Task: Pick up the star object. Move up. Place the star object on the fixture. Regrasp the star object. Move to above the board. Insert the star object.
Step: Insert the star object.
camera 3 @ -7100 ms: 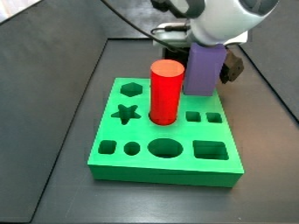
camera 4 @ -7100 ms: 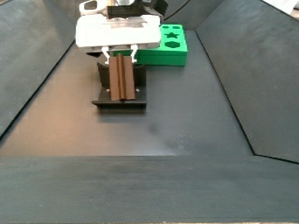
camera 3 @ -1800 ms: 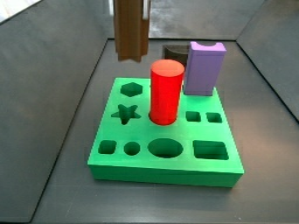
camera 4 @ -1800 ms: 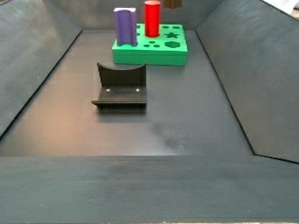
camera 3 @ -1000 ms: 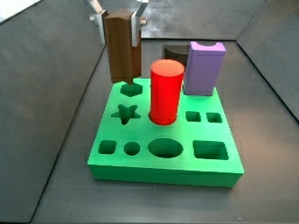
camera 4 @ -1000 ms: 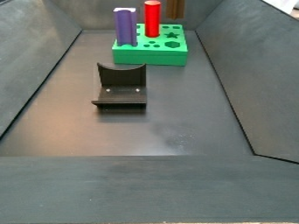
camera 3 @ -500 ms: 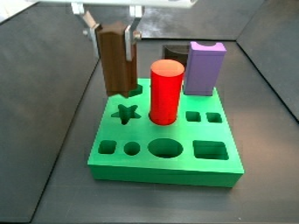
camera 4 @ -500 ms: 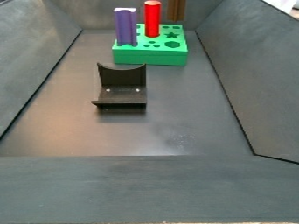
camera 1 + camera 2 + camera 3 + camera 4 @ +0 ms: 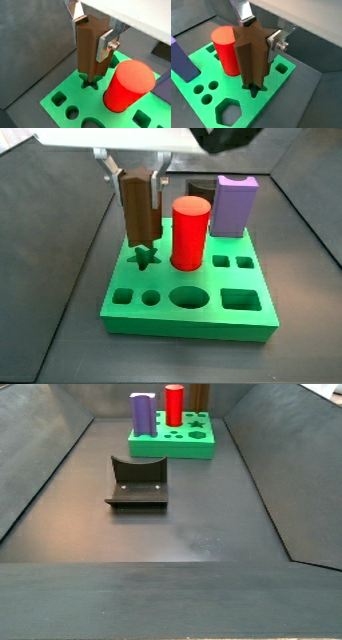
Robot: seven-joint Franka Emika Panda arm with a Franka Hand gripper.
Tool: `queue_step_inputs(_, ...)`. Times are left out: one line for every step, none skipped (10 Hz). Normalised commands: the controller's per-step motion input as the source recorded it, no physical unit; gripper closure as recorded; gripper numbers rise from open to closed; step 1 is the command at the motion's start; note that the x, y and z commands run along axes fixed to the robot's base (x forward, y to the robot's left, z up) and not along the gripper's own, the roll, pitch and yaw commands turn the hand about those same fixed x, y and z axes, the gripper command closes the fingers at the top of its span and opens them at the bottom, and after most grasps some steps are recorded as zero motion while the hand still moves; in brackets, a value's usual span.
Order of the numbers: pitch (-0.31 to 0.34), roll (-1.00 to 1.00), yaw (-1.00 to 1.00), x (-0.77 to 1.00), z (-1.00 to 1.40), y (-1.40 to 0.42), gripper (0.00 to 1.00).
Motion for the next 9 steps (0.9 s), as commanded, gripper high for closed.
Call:
queue_step_inputs(0.000,0.10,0.07,0.00,-0.14,0.00,1.00)
queue_step_inputs(0.000,0.11,0.09,0.00,-0.17,0.00,1.00)
queue_step_inputs(0.000,0.05,0.05,0.00,-0.11,0.00,1.00)
queue_step_inputs(0.000,0.06,0.05,0.00,-0.15,0.00,1.00)
queue_step_inputs(-0.026,0.01,0.00,0.06,-0.19,0.00,1.00)
queue_step_inputs(-0.020,0.01,0.06,0.09,-0.16,0.00,1.00)
queue_step_inputs(-0.019,0.03,0.05,0.03,-0.14,0.00,1.00)
queue_step_inputs(-0.023,0.03,0.05,0.03,-0.19,0.00,1.00)
queue_step_inputs(0.000,0.03,0.00,0.01,0.00,0.00,1.00)
